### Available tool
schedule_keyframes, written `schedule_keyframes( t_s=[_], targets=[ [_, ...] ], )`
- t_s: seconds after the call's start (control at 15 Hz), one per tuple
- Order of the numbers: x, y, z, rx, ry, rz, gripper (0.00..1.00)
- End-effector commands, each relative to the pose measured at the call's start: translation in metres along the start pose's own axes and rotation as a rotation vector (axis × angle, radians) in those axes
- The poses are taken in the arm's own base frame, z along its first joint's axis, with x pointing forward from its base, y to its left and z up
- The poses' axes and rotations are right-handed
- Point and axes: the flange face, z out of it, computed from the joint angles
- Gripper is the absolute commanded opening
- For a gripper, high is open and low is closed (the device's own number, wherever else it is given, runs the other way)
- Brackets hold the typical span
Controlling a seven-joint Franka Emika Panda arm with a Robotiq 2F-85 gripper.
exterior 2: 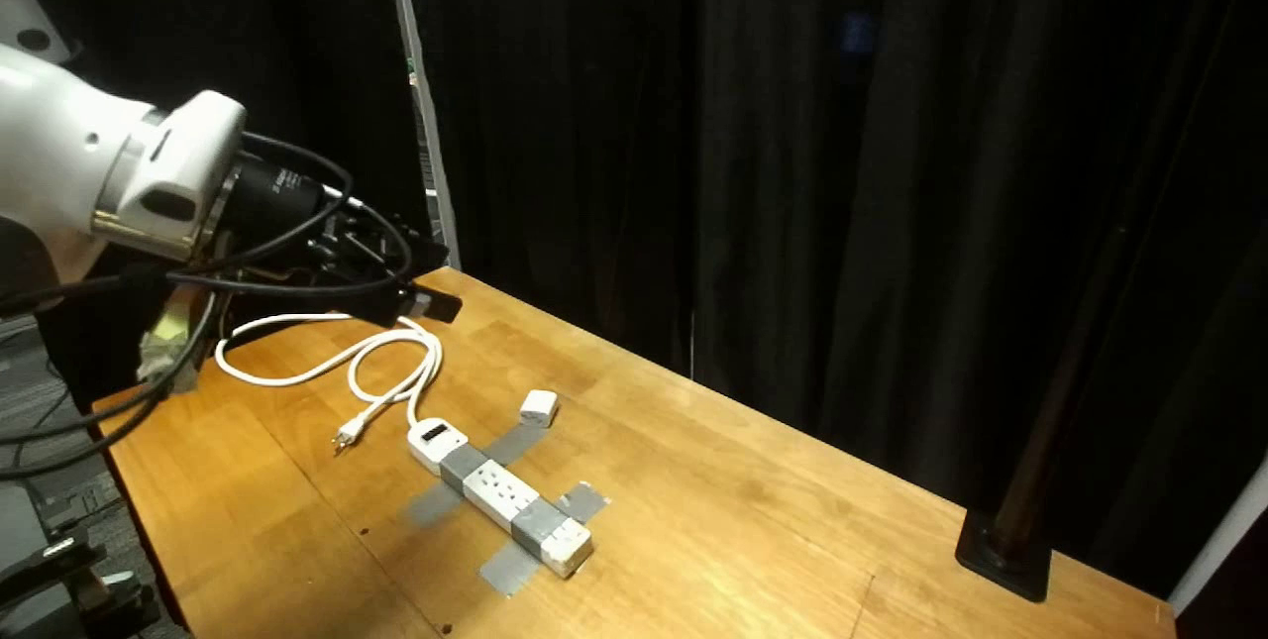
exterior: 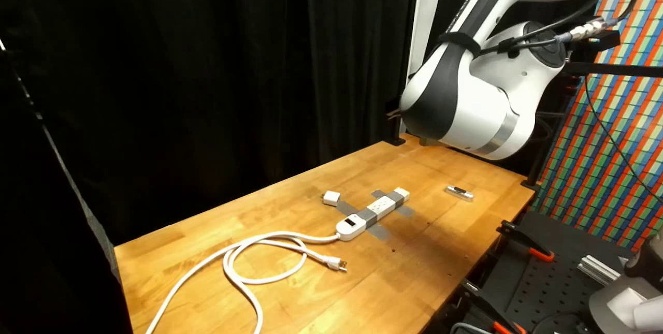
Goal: Plug the charger head into the extension cable
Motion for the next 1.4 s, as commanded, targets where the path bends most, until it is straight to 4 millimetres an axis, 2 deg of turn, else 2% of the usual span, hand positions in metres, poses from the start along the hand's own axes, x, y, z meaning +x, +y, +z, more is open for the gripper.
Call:
schedule_keyframes(
  t_s=[0.0, 0.07, 0.13, 0.2, 0.27, 0.53, 0.73, 0.8, 1.0, 1.13, 1.33],
  targets=[
    [-0.034, -0.008, 0.014, 0.040, -0.054, -0.071, 1.00],
    [-0.053, -0.012, 0.019, 0.047, -0.067, -0.089, 1.00],
    [-0.041, -0.017, 0.022, 0.059, -0.077, -0.089, 1.00],
    [-0.050, -0.022, 0.027, 0.068, -0.102, -0.076, 1.00],
    [-0.047, -0.014, 0.022, 0.054, -0.114, -0.084, 1.00],
    [-0.054, -0.020, 0.026, 0.061, -0.129, -0.086, 1.00],
    [-0.060, -0.006, 0.038, -0.070, -0.309, -0.137, 1.00],
    [-0.055, 0.001, 0.044, -0.102, -0.333, -0.125, 1.00],
    [-0.078, 0.027, 0.062, -0.204, -0.488, -0.208, 1.00],
    [-0.086, 0.030, 0.075, -0.120, -0.590, -0.270, 1.00],
    [-0.082, 0.029, 0.093, 0.064, -0.677, -0.336, 1.00]
  ],
)
